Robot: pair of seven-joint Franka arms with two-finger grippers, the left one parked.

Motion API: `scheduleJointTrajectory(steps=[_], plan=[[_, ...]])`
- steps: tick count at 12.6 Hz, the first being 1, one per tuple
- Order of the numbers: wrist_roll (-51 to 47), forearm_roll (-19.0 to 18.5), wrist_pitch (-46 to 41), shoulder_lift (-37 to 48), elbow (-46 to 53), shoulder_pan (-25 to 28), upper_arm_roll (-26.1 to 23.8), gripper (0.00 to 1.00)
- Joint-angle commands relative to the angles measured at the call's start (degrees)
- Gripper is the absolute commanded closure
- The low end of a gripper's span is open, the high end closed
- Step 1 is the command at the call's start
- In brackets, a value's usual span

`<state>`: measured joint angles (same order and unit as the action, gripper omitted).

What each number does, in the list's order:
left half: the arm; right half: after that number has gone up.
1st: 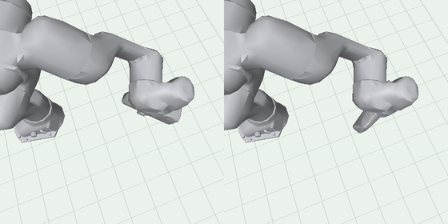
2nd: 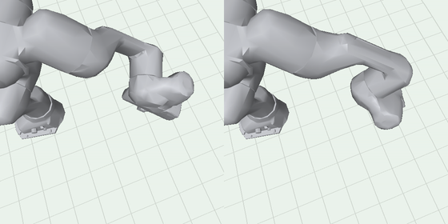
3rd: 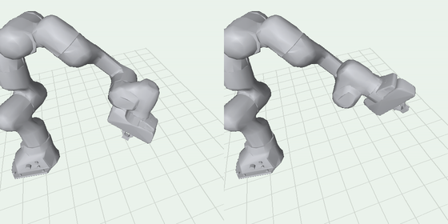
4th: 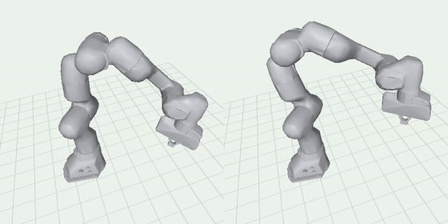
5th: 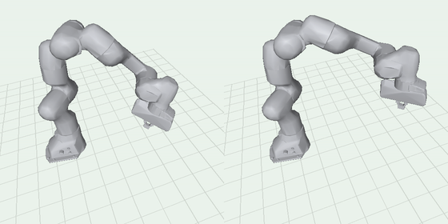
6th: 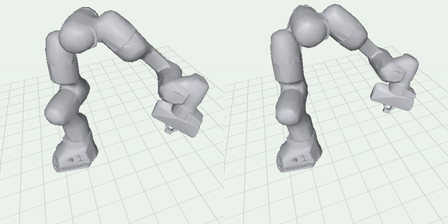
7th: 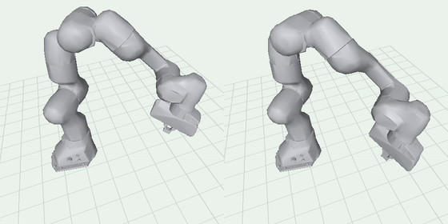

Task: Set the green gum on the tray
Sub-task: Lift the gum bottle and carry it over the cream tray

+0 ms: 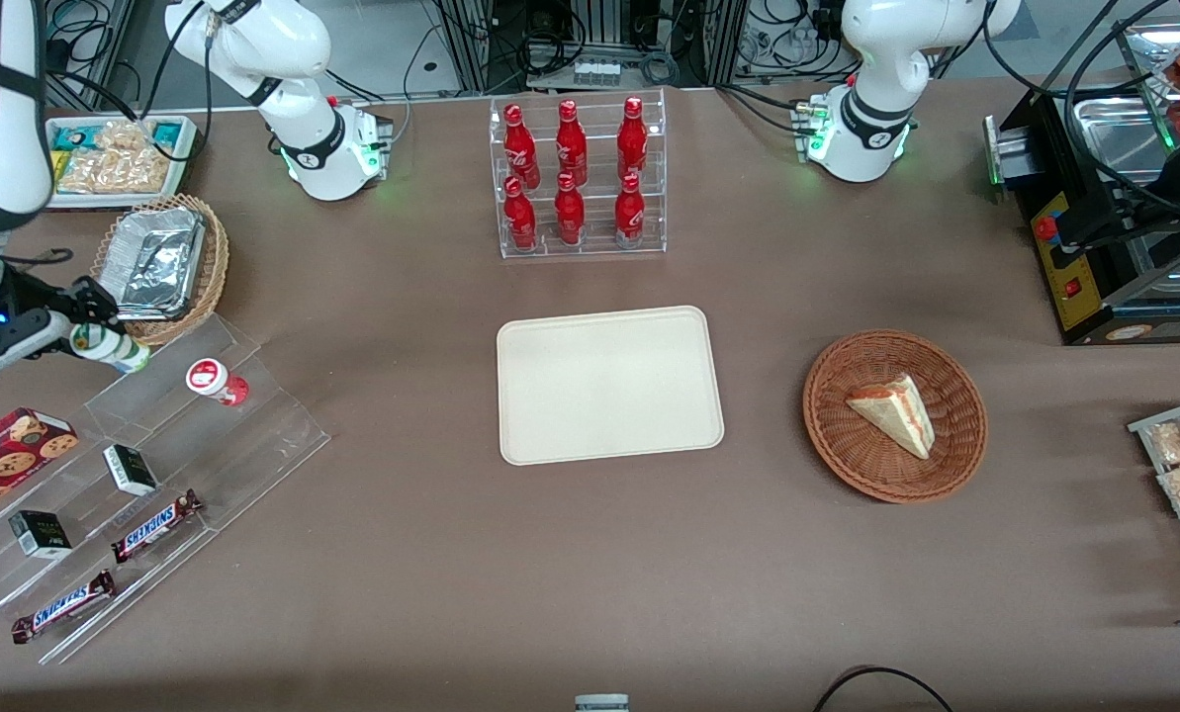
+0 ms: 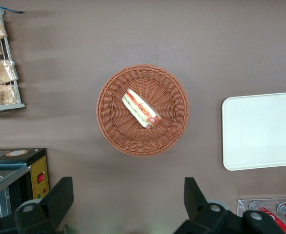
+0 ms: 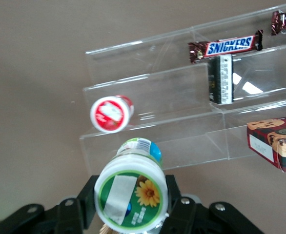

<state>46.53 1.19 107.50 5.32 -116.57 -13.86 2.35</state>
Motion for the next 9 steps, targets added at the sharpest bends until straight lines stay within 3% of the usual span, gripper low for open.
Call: scheduleJointTrajectory(steps=[1,5,9], plan=[[-8.26,0.83,-9.55,0.05,6.77,4.44,-1.64,1.0],[-26.62,1.09,-15.65,-0.22,11.63,16.37,-2.61,1.0],[-44.82,5.83,-11.54,-2.32,11.89,28.6,-2.53,1.0]])
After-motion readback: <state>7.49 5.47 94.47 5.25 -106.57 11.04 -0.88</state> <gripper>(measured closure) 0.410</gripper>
